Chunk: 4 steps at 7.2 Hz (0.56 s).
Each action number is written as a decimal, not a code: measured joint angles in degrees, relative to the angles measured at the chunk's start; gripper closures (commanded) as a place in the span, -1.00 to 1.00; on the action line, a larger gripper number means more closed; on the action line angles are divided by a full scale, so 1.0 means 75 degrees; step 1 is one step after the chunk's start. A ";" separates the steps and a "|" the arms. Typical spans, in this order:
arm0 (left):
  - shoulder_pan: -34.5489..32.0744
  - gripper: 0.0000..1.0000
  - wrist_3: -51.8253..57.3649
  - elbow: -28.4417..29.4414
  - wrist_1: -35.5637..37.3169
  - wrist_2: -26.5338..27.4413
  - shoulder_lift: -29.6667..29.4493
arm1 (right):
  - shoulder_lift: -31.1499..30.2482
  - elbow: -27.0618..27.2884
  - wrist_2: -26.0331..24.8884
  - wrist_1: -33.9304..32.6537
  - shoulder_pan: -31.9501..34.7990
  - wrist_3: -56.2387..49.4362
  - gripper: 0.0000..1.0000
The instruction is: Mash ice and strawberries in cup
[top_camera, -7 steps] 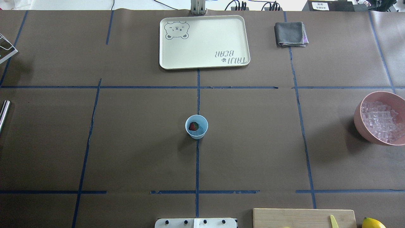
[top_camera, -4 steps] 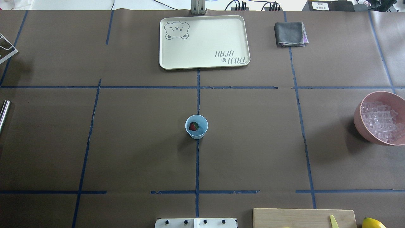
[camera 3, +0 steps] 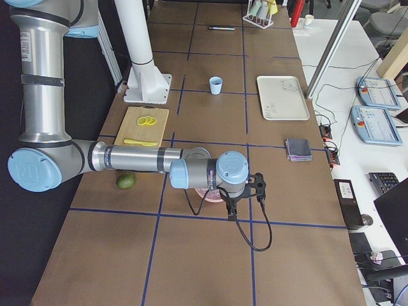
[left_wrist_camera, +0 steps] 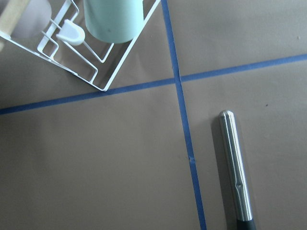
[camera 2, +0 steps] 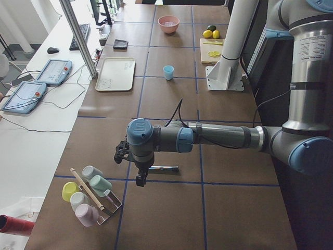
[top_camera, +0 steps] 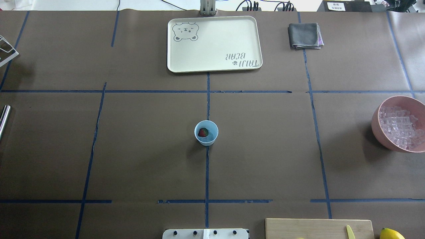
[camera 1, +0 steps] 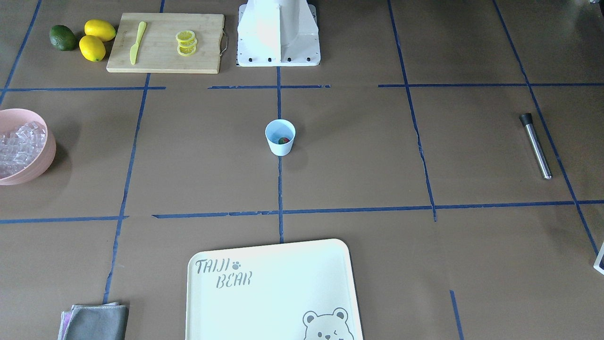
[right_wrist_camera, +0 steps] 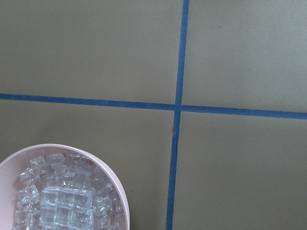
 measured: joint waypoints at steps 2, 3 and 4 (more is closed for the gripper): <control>0.0000 -1.00 -0.0038 0.0001 -0.0042 -0.0003 0.0008 | 0.0001 -0.0009 -0.0003 0.0011 0.0000 0.0000 -0.99; 0.0000 -1.00 -0.0041 0.0001 -0.0045 -0.0003 0.0010 | 0.0003 -0.0008 -0.0008 0.0014 0.0000 0.0000 -0.99; 0.0000 -1.00 -0.0042 0.0001 -0.0047 -0.0003 0.0008 | 0.0002 -0.0005 -0.0010 0.0018 0.0000 0.0003 -0.99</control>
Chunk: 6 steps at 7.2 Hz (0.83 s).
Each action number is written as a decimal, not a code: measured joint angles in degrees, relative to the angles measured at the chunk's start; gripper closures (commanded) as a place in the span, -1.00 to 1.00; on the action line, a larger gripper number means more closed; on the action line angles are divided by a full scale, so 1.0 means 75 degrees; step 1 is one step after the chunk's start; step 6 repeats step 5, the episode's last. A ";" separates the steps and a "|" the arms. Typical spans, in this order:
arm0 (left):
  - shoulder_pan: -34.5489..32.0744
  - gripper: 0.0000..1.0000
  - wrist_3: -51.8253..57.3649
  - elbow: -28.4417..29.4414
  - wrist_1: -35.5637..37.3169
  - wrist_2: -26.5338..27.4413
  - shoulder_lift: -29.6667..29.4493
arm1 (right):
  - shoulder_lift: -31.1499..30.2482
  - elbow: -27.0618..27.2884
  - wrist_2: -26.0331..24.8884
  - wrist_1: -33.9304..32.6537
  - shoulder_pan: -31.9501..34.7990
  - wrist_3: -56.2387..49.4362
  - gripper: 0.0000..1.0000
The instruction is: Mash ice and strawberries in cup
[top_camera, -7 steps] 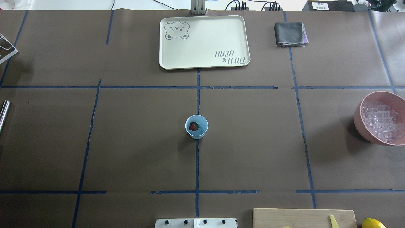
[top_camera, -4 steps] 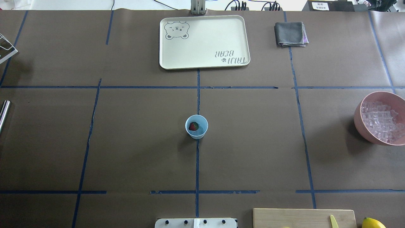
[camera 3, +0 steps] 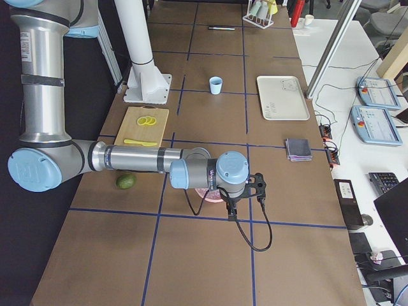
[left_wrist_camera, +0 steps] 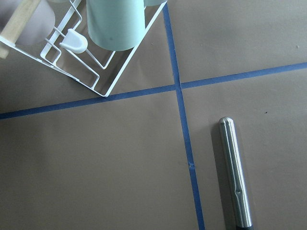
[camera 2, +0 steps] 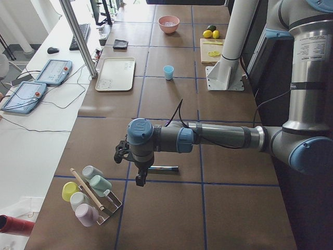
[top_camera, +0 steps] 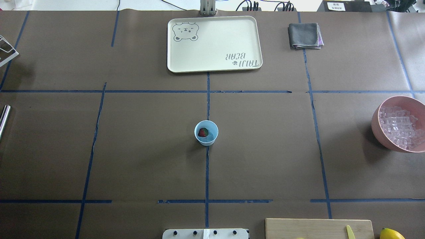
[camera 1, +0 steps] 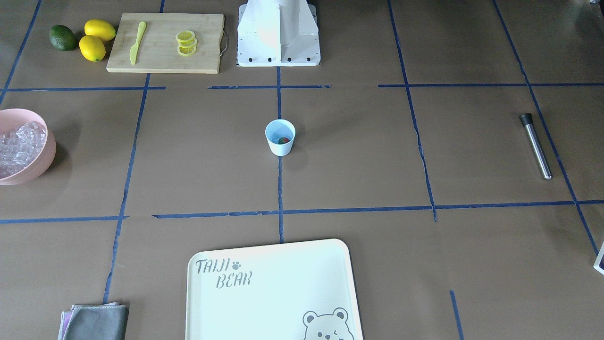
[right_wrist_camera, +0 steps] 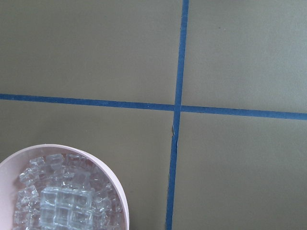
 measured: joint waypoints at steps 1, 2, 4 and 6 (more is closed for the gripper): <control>0.0000 -1.00 -0.0004 0.0000 0.0000 0.0000 0.0001 | -0.0004 0.0004 -0.0001 0.0002 0.0000 0.0005 -0.99; 0.0000 -1.00 -0.0012 0.0015 0.0000 0.0000 0.0004 | -0.0008 0.0005 -0.0001 0.0003 0.0000 0.0007 -0.99; 0.0000 -1.00 -0.0674 0.0019 -0.0003 0.0000 0.0001 | -0.0009 0.0005 -0.0001 0.0003 0.0000 0.0009 -0.99; 0.0000 -1.00 -0.0959 0.0009 -0.0008 0.0000 0.0001 | -0.0013 0.0000 -0.0002 0.0006 0.0000 0.0009 -0.99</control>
